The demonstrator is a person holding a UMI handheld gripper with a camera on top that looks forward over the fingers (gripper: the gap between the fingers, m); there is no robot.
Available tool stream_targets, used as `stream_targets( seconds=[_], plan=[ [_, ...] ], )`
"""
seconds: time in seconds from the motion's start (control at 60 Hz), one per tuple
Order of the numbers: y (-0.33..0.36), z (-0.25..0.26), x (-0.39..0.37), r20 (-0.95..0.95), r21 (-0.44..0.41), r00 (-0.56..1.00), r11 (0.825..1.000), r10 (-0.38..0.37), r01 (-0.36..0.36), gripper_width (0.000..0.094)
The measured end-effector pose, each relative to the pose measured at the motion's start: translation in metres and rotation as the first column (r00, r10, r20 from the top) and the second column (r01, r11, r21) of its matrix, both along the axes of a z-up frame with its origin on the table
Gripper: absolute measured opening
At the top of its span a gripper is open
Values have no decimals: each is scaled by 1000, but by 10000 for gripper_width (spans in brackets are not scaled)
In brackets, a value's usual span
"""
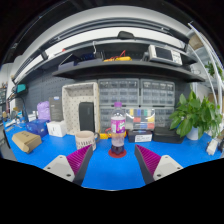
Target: Pour water
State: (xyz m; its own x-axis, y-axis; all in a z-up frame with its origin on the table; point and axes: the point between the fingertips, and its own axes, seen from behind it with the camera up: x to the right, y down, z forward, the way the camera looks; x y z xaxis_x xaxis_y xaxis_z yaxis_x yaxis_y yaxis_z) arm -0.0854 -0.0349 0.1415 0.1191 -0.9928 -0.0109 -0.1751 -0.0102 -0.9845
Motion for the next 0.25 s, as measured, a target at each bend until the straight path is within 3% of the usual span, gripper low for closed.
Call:
stream_targets(
  seconds=[0.25],
  plan=[
    [2, 34, -7, 56, 13, 998, 1000, -21, 21, 868]
  ],
)
